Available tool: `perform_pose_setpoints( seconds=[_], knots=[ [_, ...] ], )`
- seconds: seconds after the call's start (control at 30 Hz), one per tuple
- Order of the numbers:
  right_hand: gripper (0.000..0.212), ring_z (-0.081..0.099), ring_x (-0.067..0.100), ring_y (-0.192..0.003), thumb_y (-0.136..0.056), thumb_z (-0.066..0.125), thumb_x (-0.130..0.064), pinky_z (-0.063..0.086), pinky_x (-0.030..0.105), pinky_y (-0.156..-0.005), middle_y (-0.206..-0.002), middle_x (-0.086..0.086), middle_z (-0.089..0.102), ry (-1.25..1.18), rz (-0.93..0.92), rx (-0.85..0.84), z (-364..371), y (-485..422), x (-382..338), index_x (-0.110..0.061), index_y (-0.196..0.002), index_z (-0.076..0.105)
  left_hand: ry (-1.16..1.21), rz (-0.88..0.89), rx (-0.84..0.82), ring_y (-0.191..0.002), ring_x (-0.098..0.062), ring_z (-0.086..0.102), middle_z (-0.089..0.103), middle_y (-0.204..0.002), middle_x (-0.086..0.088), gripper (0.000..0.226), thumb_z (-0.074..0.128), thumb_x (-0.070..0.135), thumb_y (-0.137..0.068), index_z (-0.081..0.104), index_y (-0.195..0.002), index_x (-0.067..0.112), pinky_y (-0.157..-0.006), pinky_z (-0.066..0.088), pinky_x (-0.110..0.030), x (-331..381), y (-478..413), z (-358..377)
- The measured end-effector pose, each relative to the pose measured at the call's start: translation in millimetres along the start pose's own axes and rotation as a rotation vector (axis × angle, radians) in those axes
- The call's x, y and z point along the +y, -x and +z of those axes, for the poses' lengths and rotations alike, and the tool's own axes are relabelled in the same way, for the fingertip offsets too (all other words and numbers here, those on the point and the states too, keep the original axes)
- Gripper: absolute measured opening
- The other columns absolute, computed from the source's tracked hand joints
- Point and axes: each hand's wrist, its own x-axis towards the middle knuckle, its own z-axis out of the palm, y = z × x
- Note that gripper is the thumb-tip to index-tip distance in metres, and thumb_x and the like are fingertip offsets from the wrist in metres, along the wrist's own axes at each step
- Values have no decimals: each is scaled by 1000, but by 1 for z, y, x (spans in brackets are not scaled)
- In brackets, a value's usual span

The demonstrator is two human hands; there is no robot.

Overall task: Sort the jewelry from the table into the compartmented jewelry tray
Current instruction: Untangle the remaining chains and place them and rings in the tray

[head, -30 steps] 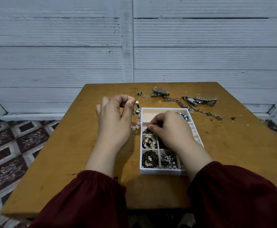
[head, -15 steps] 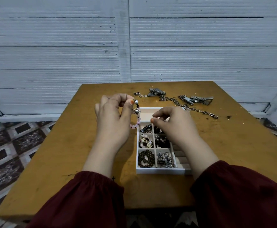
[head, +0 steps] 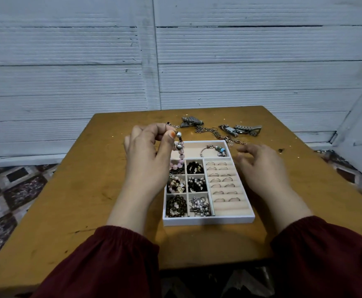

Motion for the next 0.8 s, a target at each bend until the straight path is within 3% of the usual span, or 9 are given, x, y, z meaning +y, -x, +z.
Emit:
perform_pose_setpoints(
  seconds=[0.1, 0.17, 0.23, 0.33, 0.4, 0.53, 0.8],
  knots=[
    [33, 47, 30, -125, -97, 44, -26, 40, 43, -101, -134, 6, 55, 135, 36, -82, 1, 1, 19, -21, -126, 60, -8, 0, -16, -104, -21, 45, 51, -97, 7, 9, 54, 27, -93, 59, -92, 34, -78, 24, -15, 2, 1, 3],
    [40, 29, 29, -141, -99, 37, -27, 27, 47, -113, -150, 6, 38, 213, 60, -168, 3, 3, 26, -22, -138, 47, -13, -8, -24, -104, -21, 45, 51, -98, 6, 8, 54, 27, -93, 59, -92, 33, -77, 19, 2, 5, 2, 5],
    [47, 13, 29, -146, -101, 30, -33, 13, 48, -116, -158, 6, 21, 283, 85, -265, 8, 6, 29, -24, -147, 31, -18, -15, -40, -105, -22, 46, 52, -99, 4, 7, 54, 28, -94, 59, -92, 32, -76, 11, 10, 8, 3, 6],
    [53, 3, 29, -148, -101, 21, -42, 4, 48, -117, -161, 6, 7, 334, 98, -338, 13, 8, 30, -27, -151, 16, -6, -18, -62, -105, -21, 46, 52, -100, 3, 8, 53, 28, -94, 58, -91, 34, -75, 11, 10, 12, 5, 9],
    [55, 0, 29, -148, -100, 19, -46, 2, 48, -117, -161, 5, 4, 337, 96, -345, 14, 10, 30, -28, -152, 13, 6, -16, -79, -105, -19, 45, 51, -96, 8, 13, 53, 28, -93, 56, -87, 39, -77, 19, 4, 14, 7, 11],
    [56, -1, 28, -148, -100, 17, -47, 1, 47, -117, -161, 5, 3, 350, 90, -335, 14, 11, 31, -28, -152, 12, 44, -5, -107, -101, -15, 43, 46, -89, 19, 23, 55, 26, -93, 53, -78, 42, -90, 31, -29, 18, 13, 10],
    [56, 0, 28, -148, -100, 19, -46, 2, 47, -117, -161, 5, 5, 351, 96, -325, 16, 11, 31, -27, -152, 13, 124, -63, -290, -108, -26, 49, 56, -97, 1, 17, 57, 28, -92, 62, -77, 35, -103, 36, -47, 14, 17, -2]
  ],
)
